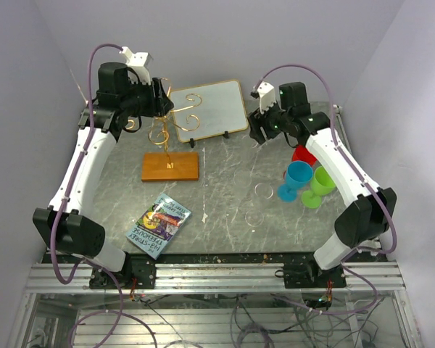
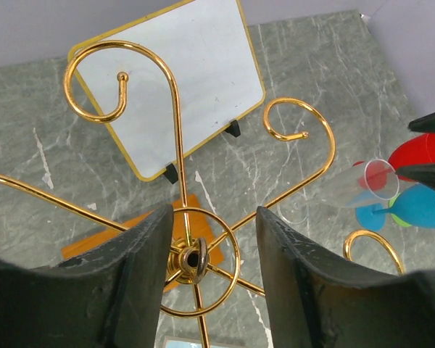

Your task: Place the wine glass upside down on the wine glass rack

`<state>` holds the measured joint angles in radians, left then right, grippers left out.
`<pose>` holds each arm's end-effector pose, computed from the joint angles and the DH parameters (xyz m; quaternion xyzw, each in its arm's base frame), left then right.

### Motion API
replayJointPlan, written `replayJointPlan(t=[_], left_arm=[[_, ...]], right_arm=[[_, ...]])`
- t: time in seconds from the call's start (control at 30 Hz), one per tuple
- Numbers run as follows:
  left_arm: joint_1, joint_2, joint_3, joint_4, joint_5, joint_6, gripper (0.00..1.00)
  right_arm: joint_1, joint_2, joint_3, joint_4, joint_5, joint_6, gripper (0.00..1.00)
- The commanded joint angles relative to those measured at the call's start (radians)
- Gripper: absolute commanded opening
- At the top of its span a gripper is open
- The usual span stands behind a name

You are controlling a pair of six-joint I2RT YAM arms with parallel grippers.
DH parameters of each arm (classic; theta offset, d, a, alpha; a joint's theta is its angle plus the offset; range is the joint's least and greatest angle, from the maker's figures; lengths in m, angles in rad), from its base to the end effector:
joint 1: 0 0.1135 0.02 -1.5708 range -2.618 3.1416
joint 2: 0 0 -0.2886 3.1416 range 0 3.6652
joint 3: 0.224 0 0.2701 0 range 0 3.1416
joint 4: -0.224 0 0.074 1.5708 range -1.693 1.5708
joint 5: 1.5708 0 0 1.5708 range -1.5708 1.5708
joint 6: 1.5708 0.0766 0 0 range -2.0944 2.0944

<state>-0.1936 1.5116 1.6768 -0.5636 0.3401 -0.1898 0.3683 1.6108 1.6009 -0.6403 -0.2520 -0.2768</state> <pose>0.3754 -0.0996 0.4474 0.0952 0.8209 -0.2423 0.5084 0.3788 0.1667 0.3696 -0.3347 0.8253 0.1326 0.4351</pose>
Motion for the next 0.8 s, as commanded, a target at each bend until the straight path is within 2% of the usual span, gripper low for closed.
replayJointPlan(t=[0.0,0.13,0.33,0.43,0.53,0.67,0.77], left_arm=[[-0.006,-0.033,-0.002,0.042,-0.006,0.024,0.63],[-0.006,-0.052,0.003,0.034,-0.037,0.05,0.75],[-0.006,-0.085,-0.001,0.034,-0.089,0.093,0.84],[-0.006,-0.098,0.001,0.028,-0.11,0.109,0.94],[-0.006,-0.113,-0.001,0.029,-0.127,0.133,0.96],[-0.006,-0.13,0.005,0.023,-0.156,0.168,0.96],[-0.006,-0.142,0.016,0.016,-0.174,0.19,0.96]], right_arm=[[0.004,0.055,0.054,-0.067,0.05,0.03,0.6],[0.004,0.092,0.077,-0.107,0.047,0.035,0.51],[0.006,0.137,0.109,-0.143,0.038,0.047,0.39],[0.006,0.162,0.129,-0.162,0.024,0.053,0.31],[0.005,0.176,0.143,-0.174,0.015,0.053,0.2],[0.005,0.177,0.164,-0.184,0.028,0.036,0.01],[0.003,0.152,0.17,-0.167,0.053,0.017,0.0]])
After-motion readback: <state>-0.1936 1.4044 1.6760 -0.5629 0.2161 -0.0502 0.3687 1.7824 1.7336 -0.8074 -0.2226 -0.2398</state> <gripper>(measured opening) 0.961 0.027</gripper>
